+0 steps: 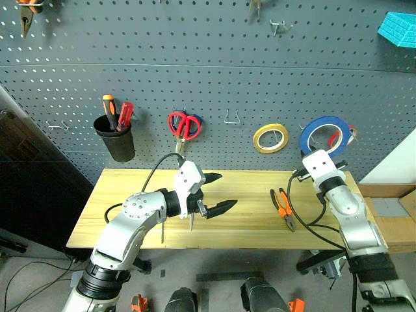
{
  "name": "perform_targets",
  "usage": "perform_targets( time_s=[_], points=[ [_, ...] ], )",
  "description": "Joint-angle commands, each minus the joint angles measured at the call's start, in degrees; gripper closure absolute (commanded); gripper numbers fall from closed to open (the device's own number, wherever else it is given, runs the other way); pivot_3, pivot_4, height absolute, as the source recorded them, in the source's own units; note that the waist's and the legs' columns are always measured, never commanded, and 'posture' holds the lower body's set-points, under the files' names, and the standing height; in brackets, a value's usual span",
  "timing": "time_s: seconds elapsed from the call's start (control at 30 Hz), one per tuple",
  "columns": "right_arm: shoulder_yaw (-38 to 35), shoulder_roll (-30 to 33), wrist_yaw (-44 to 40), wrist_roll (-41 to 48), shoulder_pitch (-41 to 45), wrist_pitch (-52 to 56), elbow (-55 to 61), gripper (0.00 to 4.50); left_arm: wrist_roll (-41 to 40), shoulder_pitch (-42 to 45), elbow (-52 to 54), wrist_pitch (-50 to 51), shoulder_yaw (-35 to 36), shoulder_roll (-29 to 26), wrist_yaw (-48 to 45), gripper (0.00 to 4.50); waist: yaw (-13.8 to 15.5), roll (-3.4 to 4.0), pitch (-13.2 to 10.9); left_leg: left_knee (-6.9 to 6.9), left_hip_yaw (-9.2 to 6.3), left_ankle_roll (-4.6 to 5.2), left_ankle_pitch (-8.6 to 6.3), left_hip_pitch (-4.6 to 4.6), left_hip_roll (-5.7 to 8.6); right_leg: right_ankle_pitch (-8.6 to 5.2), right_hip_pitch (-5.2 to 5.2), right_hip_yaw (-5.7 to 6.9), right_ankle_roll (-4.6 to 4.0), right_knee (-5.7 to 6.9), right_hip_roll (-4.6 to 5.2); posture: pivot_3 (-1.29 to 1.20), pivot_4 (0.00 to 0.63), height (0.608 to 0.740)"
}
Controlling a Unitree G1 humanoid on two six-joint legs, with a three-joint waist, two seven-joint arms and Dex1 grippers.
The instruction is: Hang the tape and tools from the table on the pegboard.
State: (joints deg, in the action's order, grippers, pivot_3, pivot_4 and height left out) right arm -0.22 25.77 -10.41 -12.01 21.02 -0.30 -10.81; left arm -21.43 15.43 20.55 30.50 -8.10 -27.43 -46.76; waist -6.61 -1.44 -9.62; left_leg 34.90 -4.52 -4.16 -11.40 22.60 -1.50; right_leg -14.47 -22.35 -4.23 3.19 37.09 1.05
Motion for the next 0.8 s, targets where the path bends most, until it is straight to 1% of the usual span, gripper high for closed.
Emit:
perform_targets(
  time_s=[0.03,0.1,0.17,0.2,0.23,0.3,0.4,0.47,0.5,0.57,0.63,0.7,0.8],
  points=[
    [-0.8,-0.2,-0.8,2.0,5.4,-3.6,-7.9,3.83,-0.2,0.6,2.1,-0.9,0.4,-0.3,0.4,0.0,0.0,0.0,0.0,-0.01,0.0,0.0,0.0,0.03,0.0,0.0,-0.02,0.0,0.0,0.0,0.0,-0.11,0.094,0.74],
    [-1.2,-0.5,-0.7,2.8,7.1,-4.8,-11.1,3.83,0.0,0.6,2.0,-1.0,0.3,-0.4,0.6,0.0,0.0,0.0,0.0,-0.02,-0.01,0.0,0.0,0.05,0.0,0.0,-0.04,0.01,0.0,-0.01,0.0,-0.11,0.094,0.74],
    [-1.4,-0.6,-1.1,3.6,7.2,-5.7,-12.0,3.11,0.2,0.2,2.0,-1.2,0.6,-0.6,0.7,0.0,0.0,0.01,0.0,-0.02,-0.01,0.0,0.0,0.06,0.0,0.0,-0.04,0.02,0.0,-0.01,0.0,-0.09,0.093,0.74],
    [-1.3,-0.5,-1.3,3.8,6.9,-5.7,-11.8,2.9,0.2,0.0,2.0,-1.2,0.7,-0.8,0.7,0.0,0.0,0.01,0.0,-0.01,-0.01,0.0,0.0,0.06,0.0,0.0,-0.04,0.02,0.0,0.0,0.0,-0.09,0.093,0.74],
    [-1.2,-0.5,-1.7,4.0,5.8,-5.2,-10.9,2.62,0.4,-0.5,1.9,-1.4,1.0,-1.2,0.7,0.0,0.0,0.01,0.0,0.0,-0.02,0.0,0.0,0.06,0.0,0.0,-0.04,0.02,0.0,0.0,0.0,-0.09,0.094,0.74],
    [-1.0,-0.7,-2.3,4.4,2.8,-3.0,-7.8,1.92,1.2,-1.3,1.2,-2.2,1.6,-2.5,0.6,0.0,0.1,0.02,0.0,0.01,-0.02,0.0,0.0,0.05,0.0,0.0,-0.03,0.01,0.01,0.01,0.0,-0.09,0.094,0.74],
    [-1.0,-1.8,-3.3,5.7,-2.9,3.7,0.1,0.9,3.2,-2.7,-1.1,-4.9,2.4,-5.8,-0.5,0.0,0.1,0.05,0.1,0.0,-0.05,0.0,0.0,0.04,0.0,-0.01,-0.03,0.03,0.0,0.04,0.0,-0.1,0.095,0.74],
    [-0.8,-3.8,-3.7,6.9,-7.1,11.9,7.3,0.18,4.3,-3.8,-3.5,-6.9,3.5,-8.7,-2.0,0.0,0.2,0.08,0.1,0.01,-0.04,0.0,0.0,0.04,-0.01,-0.01,-0.05,0.02,0.0,0.06,-0.01,-0.1,0.096,0.74],
    [-0.8,-4.8,-3.6,7.2,-8.5,16.4,10.4,0.04,4.6,-4.2,-4.6,-7.7,3.9,-9.8,-2.6,0.0,0.0,0.11,0.1,0.01,-0.04,0.0,0.0,0.04,-0.01,-0.01,-0.06,0.02,0.0,0.08,-0.01,-0.11,0.1,0.74],
    [-0.5,-7.4,-2.9,8.2,-10.1,25.7,15.3,0.04,5.8,-5.0,-6.9,-9.8,4.2,-12.2,-3.9,0.0,-0.2,0.13,0.1,0.02,-0.02,0.0,0.0,0.0,-0.03,-0.02,-0.07,0.0,-0.02,0.13,-0.01,-0.11,0.102,0.74],
    [0.2,-10.7,-1.6,8.5,-9.5,36.6,17.8,0.04,6.8,-5.5,-9.5,-11.8,4.5,-14.2,-5.3,0.0,-0.4,0.13,0.1,0.05,0.0,0.0,0.01,-0.03,-0.05,-0.17,-0.08,-0.01,-0.3,0.18,-0.01,-0.11,0.105,0.74],
    [1.0,-12.7,0.0,7.2,-7.3,45.6,17.2,0.04,7.2,-5.4,-11.2,-13.3,4.6,-14.9,-5.9,0.0,-0.4,0.13,0.1,0.1,0.0,-0.01,0.02,-0.06,-0.06,-0.18,-0.07,0.0,-0.37,0.25,-0.01,-0.11,0.105,0.74],
    [1.0,-13.4,0.0,7.8,-3.9,50.9,12.8,0.04,7.4,-4.5,-12.3,-14.0,4.4,-14.6,-6.0,0.0,-0.3,0.13,0.1,0.13,0.0,-0.01,0.03,-0.04,-0.06,-0.17,-0.08,0.01,-0.39,0.26,-0.01,-0.11,0.105,0.74]
  ],
)
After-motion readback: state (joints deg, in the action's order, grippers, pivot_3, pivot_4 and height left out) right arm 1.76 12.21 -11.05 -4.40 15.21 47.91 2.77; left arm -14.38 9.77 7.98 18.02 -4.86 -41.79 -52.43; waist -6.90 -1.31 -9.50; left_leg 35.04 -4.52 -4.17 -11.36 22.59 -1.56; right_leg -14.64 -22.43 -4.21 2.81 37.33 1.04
